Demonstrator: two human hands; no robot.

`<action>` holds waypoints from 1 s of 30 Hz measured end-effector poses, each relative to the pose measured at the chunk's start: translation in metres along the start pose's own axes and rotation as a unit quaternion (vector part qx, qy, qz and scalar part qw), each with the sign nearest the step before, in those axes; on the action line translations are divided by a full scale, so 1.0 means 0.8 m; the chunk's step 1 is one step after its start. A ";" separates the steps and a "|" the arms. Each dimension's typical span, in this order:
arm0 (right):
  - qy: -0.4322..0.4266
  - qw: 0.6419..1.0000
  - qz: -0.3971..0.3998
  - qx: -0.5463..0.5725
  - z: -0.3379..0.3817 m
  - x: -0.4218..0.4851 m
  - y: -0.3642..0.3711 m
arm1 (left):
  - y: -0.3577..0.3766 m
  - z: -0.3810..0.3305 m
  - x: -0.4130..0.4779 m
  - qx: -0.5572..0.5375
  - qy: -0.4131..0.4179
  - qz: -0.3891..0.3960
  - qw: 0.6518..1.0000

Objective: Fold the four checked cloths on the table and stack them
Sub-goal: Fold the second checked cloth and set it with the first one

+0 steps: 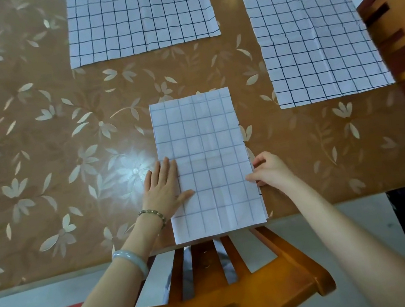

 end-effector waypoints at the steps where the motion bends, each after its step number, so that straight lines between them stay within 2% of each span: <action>1: -0.003 1.000 0.007 -0.014 0.000 -0.003 0.000 | 0.001 0.001 0.000 0.003 -0.003 -0.003 1.000; 5: -0.009 0.996 0.034 -0.080 -0.002 -0.013 0.001 | 0.000 0.000 0.002 0.002 -0.012 -0.014 1.000; 9: -0.029 0.993 0.019 -0.109 -0.008 -0.013 -0.001 | -0.001 0.001 0.002 -0.030 -0.004 -0.030 0.999; 17: -0.054 0.989 -0.001 -0.136 -0.007 -0.014 -0.008 | 0.013 0.012 -0.024 -0.010 0.063 -0.031 0.997; 30: -0.072 0.985 -0.005 -0.158 0.002 -0.018 -0.005 | 0.030 0.026 -0.025 0.027 0.053 -0.036 0.998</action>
Point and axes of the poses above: each hand's wrist, its own x-axis towards the middle knuckle, its own y-axis out of the palm, z = x × y, the point moved 7 cm from there along x, towards the middle knuckle, and after that the axes turned 13 degrees about -y, right-handed, at the moved point
